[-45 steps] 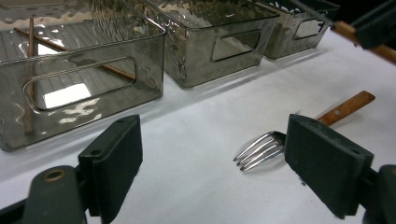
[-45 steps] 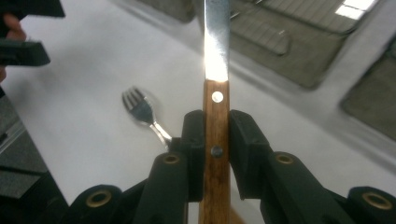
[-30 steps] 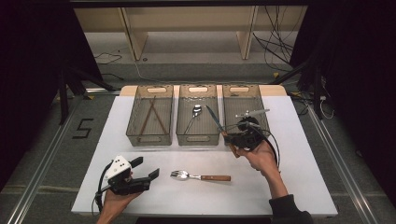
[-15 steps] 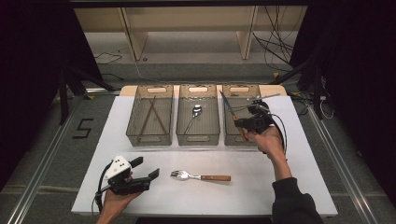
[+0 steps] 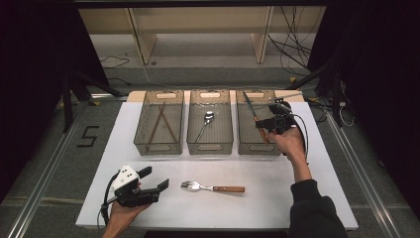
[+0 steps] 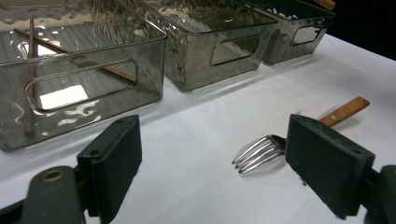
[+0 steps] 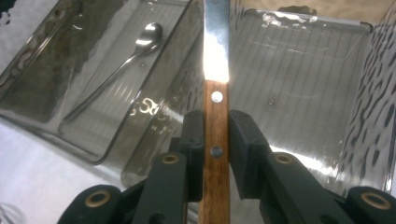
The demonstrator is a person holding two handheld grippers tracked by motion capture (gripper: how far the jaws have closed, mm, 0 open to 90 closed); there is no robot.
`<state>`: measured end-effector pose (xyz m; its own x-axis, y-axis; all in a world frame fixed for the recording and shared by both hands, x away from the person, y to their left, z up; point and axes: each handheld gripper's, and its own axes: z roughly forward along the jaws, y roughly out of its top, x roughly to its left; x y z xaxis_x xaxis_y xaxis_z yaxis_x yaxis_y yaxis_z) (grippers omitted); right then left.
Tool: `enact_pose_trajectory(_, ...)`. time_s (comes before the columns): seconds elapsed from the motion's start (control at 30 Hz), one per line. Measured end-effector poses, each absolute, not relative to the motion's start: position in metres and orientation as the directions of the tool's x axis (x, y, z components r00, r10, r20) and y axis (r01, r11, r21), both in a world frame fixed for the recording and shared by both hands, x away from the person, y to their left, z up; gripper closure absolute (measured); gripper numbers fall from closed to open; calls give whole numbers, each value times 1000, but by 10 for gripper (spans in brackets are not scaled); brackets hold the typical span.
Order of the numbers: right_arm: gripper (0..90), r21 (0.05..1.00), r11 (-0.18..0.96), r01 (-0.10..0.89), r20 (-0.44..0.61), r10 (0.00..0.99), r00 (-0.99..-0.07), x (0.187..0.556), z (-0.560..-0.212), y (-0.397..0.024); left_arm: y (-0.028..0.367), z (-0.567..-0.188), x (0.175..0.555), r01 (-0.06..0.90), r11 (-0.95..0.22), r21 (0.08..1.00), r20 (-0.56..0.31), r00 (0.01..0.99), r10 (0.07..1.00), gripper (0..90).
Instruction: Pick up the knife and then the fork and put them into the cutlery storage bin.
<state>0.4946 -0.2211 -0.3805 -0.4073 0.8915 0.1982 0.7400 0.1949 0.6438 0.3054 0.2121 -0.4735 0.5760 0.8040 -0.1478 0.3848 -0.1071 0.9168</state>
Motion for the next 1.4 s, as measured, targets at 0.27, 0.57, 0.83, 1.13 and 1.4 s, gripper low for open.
enact_pose_trajectory(0.27,771,631,171,756,200,906,-372,509,-385,-224,212,-474,306,384,-108,917,-147,576,804,185)
enact_pose_trajectory(0.57,770,618,160,770,192,919,-345,521,-388,-223,212,-474,305,384,-106,917,-149,577,803,185)
enact_pose_trajectory(0.83,770,602,162,782,183,925,-333,528,-395,-222,213,-474,306,380,-107,919,-146,578,803,185)
enact_pose_trajectory(1.13,769,585,160,795,178,931,-319,535,-402,-218,214,-474,306,378,-99,920,-152,580,800,185)
enact_pose_trajectory(1.4,642,582,153,799,226,913,-339,538,-406,-215,213,-475,306,380,-101,919,-152,581,800,185)
